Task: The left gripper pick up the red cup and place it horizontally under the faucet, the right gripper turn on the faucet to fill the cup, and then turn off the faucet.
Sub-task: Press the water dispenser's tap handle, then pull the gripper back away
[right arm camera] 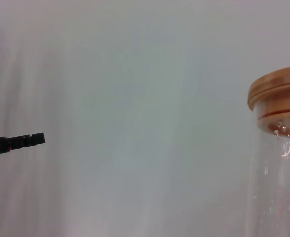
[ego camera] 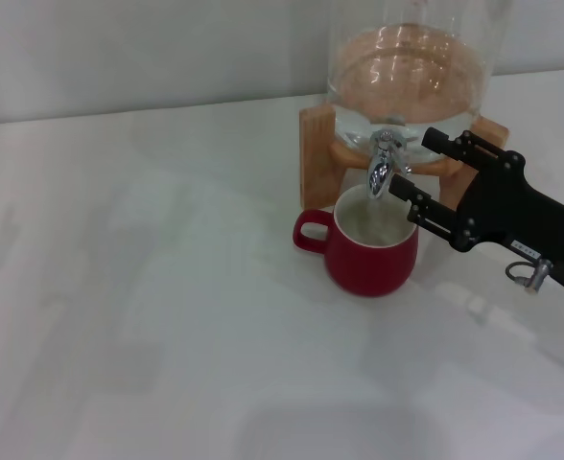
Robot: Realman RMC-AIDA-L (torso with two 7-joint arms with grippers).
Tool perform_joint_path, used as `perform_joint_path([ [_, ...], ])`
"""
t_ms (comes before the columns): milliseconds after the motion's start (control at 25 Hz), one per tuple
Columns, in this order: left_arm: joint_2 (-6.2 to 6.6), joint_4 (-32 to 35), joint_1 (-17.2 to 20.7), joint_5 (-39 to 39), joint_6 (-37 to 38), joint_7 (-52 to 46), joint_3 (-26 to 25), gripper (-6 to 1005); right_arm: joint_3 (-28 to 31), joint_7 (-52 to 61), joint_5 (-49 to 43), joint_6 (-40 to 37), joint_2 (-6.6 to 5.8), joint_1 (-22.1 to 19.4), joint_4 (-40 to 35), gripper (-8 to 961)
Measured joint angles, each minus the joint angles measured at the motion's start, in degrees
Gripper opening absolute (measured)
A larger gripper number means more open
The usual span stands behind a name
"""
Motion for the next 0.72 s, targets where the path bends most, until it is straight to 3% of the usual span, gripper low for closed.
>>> perform_joint_path([
  [720,0.00,0.00,-0.28,-0.01,0.09,0.03,0.01,852,0.00,-0.16,0.00,-0.01,0.00,0.00,-0.14,623],
])
